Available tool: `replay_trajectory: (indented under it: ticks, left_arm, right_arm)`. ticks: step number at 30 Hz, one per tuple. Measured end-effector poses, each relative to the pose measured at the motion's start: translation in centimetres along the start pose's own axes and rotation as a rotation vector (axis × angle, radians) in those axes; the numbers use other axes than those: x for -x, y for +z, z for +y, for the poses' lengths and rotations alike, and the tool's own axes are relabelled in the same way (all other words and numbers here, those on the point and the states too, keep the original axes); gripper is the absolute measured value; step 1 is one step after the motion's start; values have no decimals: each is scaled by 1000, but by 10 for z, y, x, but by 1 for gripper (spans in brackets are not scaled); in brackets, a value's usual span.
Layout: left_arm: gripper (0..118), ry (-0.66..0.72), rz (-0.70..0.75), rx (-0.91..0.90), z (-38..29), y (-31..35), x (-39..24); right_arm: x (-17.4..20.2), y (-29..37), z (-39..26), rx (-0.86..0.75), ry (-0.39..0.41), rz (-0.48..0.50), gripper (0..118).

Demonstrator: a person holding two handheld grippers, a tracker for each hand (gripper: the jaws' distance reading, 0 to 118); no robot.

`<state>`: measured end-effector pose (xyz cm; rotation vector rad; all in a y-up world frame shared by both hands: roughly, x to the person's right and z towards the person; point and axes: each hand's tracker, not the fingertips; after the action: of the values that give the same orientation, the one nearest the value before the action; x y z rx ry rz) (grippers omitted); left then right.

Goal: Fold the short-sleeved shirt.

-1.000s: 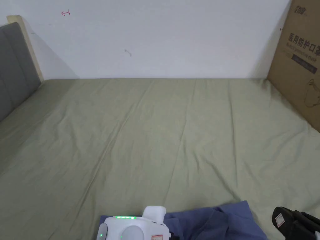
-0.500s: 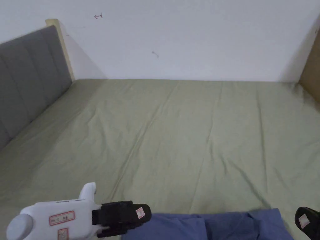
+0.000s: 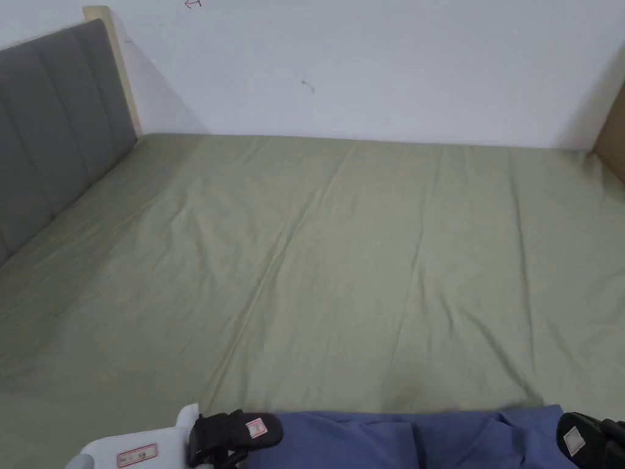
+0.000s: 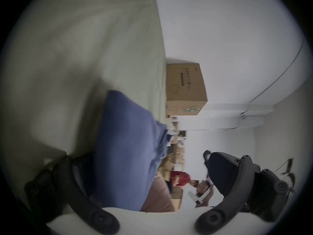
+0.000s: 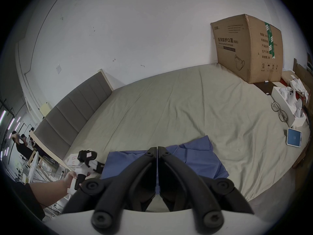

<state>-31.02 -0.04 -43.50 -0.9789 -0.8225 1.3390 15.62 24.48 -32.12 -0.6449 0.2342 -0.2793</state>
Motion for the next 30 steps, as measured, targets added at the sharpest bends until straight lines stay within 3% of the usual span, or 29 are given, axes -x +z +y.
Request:
replay_trajectory:
  ticks: [2,3,4,5,6,7,8,11,12,15,16,18,19,20,21,23,30]
  left_arm:
    - [112,42,-36,-35,2,-18,7]
    - [89,24,-6,-34,3,-23,7]
    - [36,1,32,-37,0,-31,3]
    - [10,-19,121,-42,1,-38,3]
    - [11,-49,409,-32,-1,-46,9]
    - [11,-41,373,-43,-1,-34,8]
    - [11,-5,213,-71,-9,-67,-14]
    - [11,-151,424,-21,-23,-100,-62]
    - [11,-194,464,-13,-22,-30,-75]
    - [11,-276,626,-53,-36,6,-130]
    - [11,-329,730,-79,-7,40,-116]
    - [12,-434,1057,-108,-8,59,-147]
    - [12,-554,1234,-94,-15,48,-159]
    - [12,-637,1299,-71,-22,35,-166]
    - [12,-651,1290,-64,-22,37,-170]
    - [12,-538,1169,-96,-18,34,-178]
    - [12,-357,770,102,-35,-113,-174]
  right_arm:
    - [3,0,1,8,11,-5,2]
    - [3,0,1,10,14,-6,2]
    - [2,0,1,11,15,-8,2]
    - [2,0,1,12,14,-9,2]
    - [1,1,1,14,9,-10,2]
    - [1,1,1,16,5,-11,2]
    - [0,1,1,20,3,-14,2]
    - [-4,5,0,21,1,-10,2]
    - [-5,7,0,19,4,-4,2]
    - [-9,11,-4,1,10,6,2]
    - [-11,12,-6,-5,7,13,2]
    - [-16,14,-10,-13,-11,34,2]
    - [-19,14,-12,-14,-22,42,2]
    - [-21,14,-14,-13,-30,45,2]
    - [-24,15,-16,-12,-37,45,2]
    - [-27,16,-18,-5,-56,48,2]
    - [-50,35,-16,-17,-83,29,2]
